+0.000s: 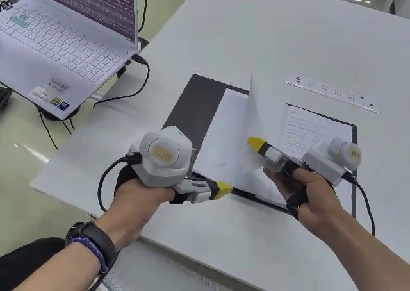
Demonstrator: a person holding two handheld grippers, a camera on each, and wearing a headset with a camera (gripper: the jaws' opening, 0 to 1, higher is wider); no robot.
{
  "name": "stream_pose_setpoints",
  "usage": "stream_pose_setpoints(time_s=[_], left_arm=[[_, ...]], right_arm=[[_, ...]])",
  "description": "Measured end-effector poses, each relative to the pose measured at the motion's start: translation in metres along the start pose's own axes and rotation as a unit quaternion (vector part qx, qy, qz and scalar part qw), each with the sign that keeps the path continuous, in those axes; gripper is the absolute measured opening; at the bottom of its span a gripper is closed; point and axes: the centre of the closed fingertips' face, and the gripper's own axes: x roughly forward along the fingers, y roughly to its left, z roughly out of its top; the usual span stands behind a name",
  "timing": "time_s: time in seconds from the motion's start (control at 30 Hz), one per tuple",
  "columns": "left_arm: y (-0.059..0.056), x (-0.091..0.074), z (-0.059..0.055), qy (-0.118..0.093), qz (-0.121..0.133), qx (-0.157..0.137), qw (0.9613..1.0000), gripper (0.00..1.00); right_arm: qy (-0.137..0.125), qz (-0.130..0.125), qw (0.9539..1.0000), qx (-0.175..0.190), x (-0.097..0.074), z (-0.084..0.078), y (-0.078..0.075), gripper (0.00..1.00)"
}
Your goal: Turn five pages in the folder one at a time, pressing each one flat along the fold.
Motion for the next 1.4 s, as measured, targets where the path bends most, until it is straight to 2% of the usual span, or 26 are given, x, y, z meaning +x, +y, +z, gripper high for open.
stream_pose_setpoints(time_s=[0.23,0.37,0.47,0.63,0.77,0.9,1.17,1.3,1.4], left_arm=[[0.003,0.0,-0.001,0.003,0.0,-0.003,1.0,0.67],[0.005,0.001,-0.002,0.003,0.001,-0.002,1.0,0.67],[0.004,0.001,-0.001,0.0,0.001,-0.007,1.0,0.68],[0.005,0.001,-0.004,0.006,-0.001,-0.007,1.0,0.68],[0.014,-0.002,-0.005,0.002,0.007,-0.014,0.9999,0.68],[0.024,-0.004,-0.009,0.006,0.015,-0.023,0.9996,0.69],[0.032,-0.009,-0.008,0.003,0.025,-0.029,0.9993,0.7],[0.032,-0.008,-0.008,0.005,0.024,-0.026,0.9994,0.7],[0.032,-0.008,-0.007,0.006,0.024,-0.024,0.9994,0.7]], right_arm=[[0.018,0.001,0.9998,0.005,0.014,-0.011,-0.008,0.0],[0.029,0.001,0.9996,0.005,0.021,-0.018,-0.007,0.0],[0.042,-0.003,0.9991,0.003,0.028,-0.023,-0.018,0.01],[0.058,-0.008,0.9983,0.005,0.038,-0.029,-0.033,0.02],[0.066,-0.014,0.9977,0.01,0.044,-0.035,-0.037,0.02],[0.062,-0.012,0.9978,0.019,0.052,-0.035,-0.037,0.03],[0.078,-0.017,0.9965,0.026,0.066,-0.051,-0.042,0.06],[0.086,-0.016,0.9958,0.027,0.071,-0.057,-0.04,0.12],[0.094,-0.023,0.9951,0.022,0.071,-0.061,-0.04,0.21]])
